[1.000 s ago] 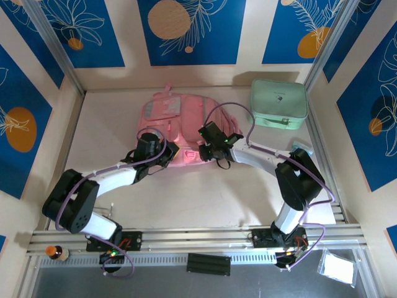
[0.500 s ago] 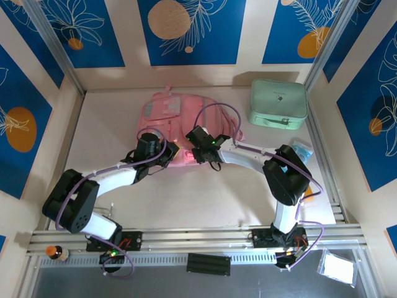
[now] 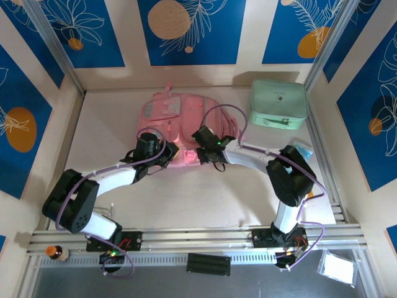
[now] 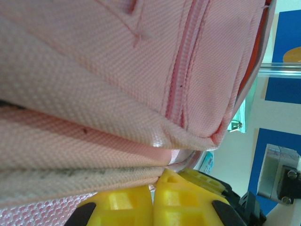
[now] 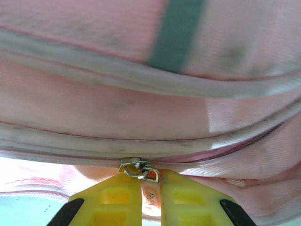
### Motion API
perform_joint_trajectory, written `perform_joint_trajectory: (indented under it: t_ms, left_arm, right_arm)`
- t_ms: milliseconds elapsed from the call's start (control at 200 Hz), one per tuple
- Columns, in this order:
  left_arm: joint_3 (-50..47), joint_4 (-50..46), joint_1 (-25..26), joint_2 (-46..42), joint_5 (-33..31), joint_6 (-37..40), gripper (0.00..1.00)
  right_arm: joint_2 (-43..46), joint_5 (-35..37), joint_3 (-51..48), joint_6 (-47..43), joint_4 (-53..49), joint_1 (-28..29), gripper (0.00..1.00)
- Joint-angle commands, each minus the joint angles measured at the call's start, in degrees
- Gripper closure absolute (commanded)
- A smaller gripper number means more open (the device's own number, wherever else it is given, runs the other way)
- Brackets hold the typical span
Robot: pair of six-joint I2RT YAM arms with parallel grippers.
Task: Pack the student bag
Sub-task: Zip the student bag at the center of the table.
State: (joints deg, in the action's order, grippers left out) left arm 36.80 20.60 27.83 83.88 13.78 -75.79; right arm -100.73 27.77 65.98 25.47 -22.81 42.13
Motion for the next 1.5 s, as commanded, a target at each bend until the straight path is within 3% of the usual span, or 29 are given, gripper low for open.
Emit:
perform_joint_trajectory:
  t_ms: [0, 330, 565, 675, 835, 950, 1090, 1205, 1495]
  left_arm:
    - [-0.42, -1.46, -2.12, -0.32, -1.47, 2.31, 1.00]
    - [-1.34, -2.08, -4.38, -1.25, -1.58, 4.02, 1.00]
    - [-0.46, -5.26, -8.38, -1.45, -0.21, 7.56, 1.00]
    - [1.35, -7.42, -10.09, -0.62, 0.94, 10.10, 1.00]
    - [4.34, -9.41, -13.46, 1.87, 2.03, 13.76, 1.00]
    - [6.05, -11.43, -16.30, 2.56, 2.74, 17.19, 0.92]
    - [5.65, -15.45, -17.82, -0.58, 1.25, 19.17, 0.71]
    - [3.31, -19.16, -17.86, -5.48, -1.07, 18.64, 0.58]
    - [-6.19, -12.39, -13.21, -14.08, 1.29, 4.72, 0.54]
  right_arm:
    - [2.44, 1.02, -2.78, -2.15, -0.30, -4.05, 0.86]
    - [2.10, -3.62, -0.85, -9.78, 1.93, -5.92, 0.89]
    - [3.89, -1.31, -1.51, -9.41, 1.81, -6.53, 1.00]
    - [4.19, 1.49, -0.67, -8.19, -0.04, -6.62, 1.00]
    - [4.40, -3.46, 0.50, -8.26, 0.04, -5.46, 1.00]
    - [3.76, -13.15, 1.70, -6.90, 0.88, -4.45, 1.00]
    - [2.29, -25.74, 2.79, -3.46, 4.26, -2.49, 1.00]
    - [-0.08, -29.82, 5.33, -1.45, 5.39, 0.22, 1.00]
    - [-3.40, -34.20, 9.74, 0.00, 6.62, 4.25, 1.00]
